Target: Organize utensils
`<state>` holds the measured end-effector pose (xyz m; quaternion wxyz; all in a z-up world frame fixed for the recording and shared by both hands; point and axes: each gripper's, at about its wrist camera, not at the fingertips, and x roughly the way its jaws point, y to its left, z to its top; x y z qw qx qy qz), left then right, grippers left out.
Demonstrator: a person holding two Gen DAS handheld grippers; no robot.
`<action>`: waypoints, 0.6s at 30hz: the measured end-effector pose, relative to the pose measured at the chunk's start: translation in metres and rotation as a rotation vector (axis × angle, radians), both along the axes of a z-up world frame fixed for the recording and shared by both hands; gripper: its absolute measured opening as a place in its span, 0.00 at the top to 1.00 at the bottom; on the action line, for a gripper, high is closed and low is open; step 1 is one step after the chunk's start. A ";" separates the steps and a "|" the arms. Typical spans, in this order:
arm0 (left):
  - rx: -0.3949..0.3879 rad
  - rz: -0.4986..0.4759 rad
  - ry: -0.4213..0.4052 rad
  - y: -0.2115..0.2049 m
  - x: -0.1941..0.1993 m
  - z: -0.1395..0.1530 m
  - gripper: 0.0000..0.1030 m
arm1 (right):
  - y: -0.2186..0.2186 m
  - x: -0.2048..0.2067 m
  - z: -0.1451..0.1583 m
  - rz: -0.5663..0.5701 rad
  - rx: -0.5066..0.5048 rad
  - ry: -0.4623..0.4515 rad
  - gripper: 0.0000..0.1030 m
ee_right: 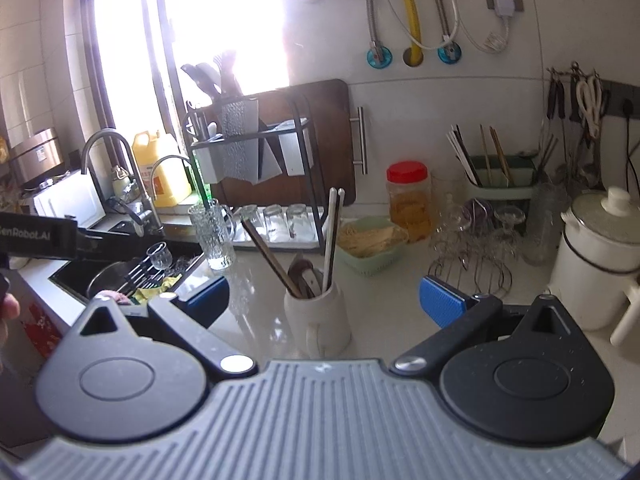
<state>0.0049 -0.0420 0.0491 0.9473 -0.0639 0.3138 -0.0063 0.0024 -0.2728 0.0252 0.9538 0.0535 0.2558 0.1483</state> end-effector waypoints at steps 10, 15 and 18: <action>0.020 0.000 0.025 -0.010 -0.024 -0.018 0.05 | -0.007 -0.028 -0.014 -0.010 0.004 0.030 0.00; 0.014 -0.014 0.037 -0.015 -0.029 -0.029 0.05 | -0.009 -0.031 -0.020 -0.019 0.007 0.045 0.00; 0.015 -0.019 0.043 -0.017 -0.029 -0.034 0.05 | -0.009 -0.032 -0.024 -0.023 0.002 0.051 0.00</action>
